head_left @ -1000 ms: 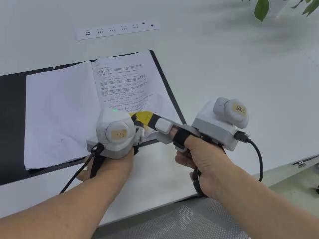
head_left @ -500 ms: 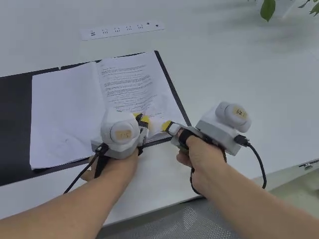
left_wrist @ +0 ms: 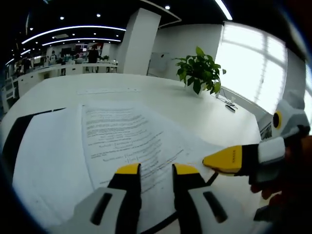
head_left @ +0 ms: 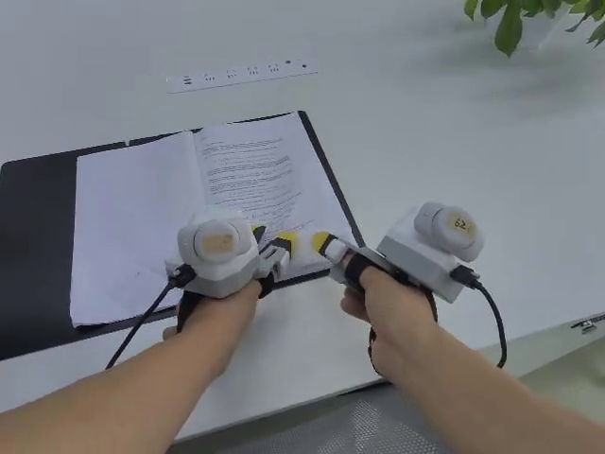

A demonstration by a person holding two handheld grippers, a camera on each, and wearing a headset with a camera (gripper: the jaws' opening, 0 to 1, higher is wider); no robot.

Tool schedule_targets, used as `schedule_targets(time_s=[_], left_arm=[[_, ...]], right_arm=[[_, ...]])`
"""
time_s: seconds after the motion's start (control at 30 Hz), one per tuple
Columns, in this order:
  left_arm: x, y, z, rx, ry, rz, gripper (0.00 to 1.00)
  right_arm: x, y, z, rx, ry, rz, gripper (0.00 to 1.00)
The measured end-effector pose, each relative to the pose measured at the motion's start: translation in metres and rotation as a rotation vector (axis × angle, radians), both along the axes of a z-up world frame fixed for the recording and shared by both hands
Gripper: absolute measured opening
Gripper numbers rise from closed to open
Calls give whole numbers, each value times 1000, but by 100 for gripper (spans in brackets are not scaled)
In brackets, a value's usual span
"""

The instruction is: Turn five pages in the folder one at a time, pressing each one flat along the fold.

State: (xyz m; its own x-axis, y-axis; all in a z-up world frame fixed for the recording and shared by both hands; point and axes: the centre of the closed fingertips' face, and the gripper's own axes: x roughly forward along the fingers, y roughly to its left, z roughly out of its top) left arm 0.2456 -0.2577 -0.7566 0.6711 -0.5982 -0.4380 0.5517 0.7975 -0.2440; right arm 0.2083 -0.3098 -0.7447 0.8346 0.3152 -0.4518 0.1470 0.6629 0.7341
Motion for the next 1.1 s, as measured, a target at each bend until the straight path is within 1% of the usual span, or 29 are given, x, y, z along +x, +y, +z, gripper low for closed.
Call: schedule_targets(time_s=[0.03, 0.07, 0.1, 0.17, 0.2, 0.27, 0.33, 0.37, 0.4, 0.43, 0.5, 0.53, 0.57, 0.6, 0.63, 0.67, 0.73, 0.77, 0.8, 0.9, 0.93, 1.1], left_arm=[[-1, 3, 5, -5, -14, -5, 24], [-1, 6, 10, -6, -25, -6, 26], [-2, 10, 14, 0, -28, -7, 29], [-3, 21, 26, -6, -49, 2, 30], [-4, 28, 32, 1, -58, 7, 31], [-6, 35, 40, 2, -67, 10, 32], [-8, 46, 51, 3, -88, 19, 34], [-11, 51, 57, 2, -95, 22, 33], [-11, 55, 61, 3, -102, 25, 34], [-14, 60, 67, 2, -117, 25, 34], [-18, 69, 79, 2, -135, 29, 34], [-20, 73, 84, -1, -144, 33, 34], [-21, 77, 88, -10, -151, 37, 35], [-24, 83, 92, -6, -157, 39, 35], [-26, 87, 95, -2, -164, 39, 36], [-29, 93, 99, 0, -176, 38, 37], [-32, 102, 101, 22, -185, 35, 38], [-33, 107, 102, 24, -191, 37, 39], [-35, 114, 104, 32, -196, 41, 39], [-40, 131, 106, 44, -199, 52, 39], [-41, 135, 107, 45, -199, 56, 39], [-45, 162, 114, 47, -207, 89, 38]], right_arm=[[1, 1, 5, -23, -24, 14, 0], [1, 2, 8, -34, -37, 23, 0], [1, 4, 12, -39, -47, 30, 0], [1, 7, 20, -37, -68, 35, 0], [2, 9, 25, -49, -85, 44, 0], [1, 14, 34, -69, -115, 59, 0], [1, 20, 40, -77, -132, 74, 0], [1, 23, 45, -90, -151, 80, 0], [0, 26, 49, -97, -163, 87, 0], [-1, 29, 52, -103, -171, 95, 0], [-2, 36, 58, -120, -196, 112, 0], [-2, 41, 62, -140, -211, 128, 0], [-3, 45, 64, -144, -216, 134, 0], [-4, 48, 68, -154, -229, 142, 0], [-4, 52, 71, -171, -243, 156, 0], [-5, 56, 72, -176, -248, 162, 0], [-5, 62, 77, -181, -264, 174, 0], [-5, 67, 80, -188, -280, 186, 0], [-5, 70, 81, -191, -282, 193, 0], [-6, 84, 86, -216, -304, 227, 0], [-6, 85, 86, -216, -304, 230, 0], [-4, 109, 91, -236, -327, 274, 0]])
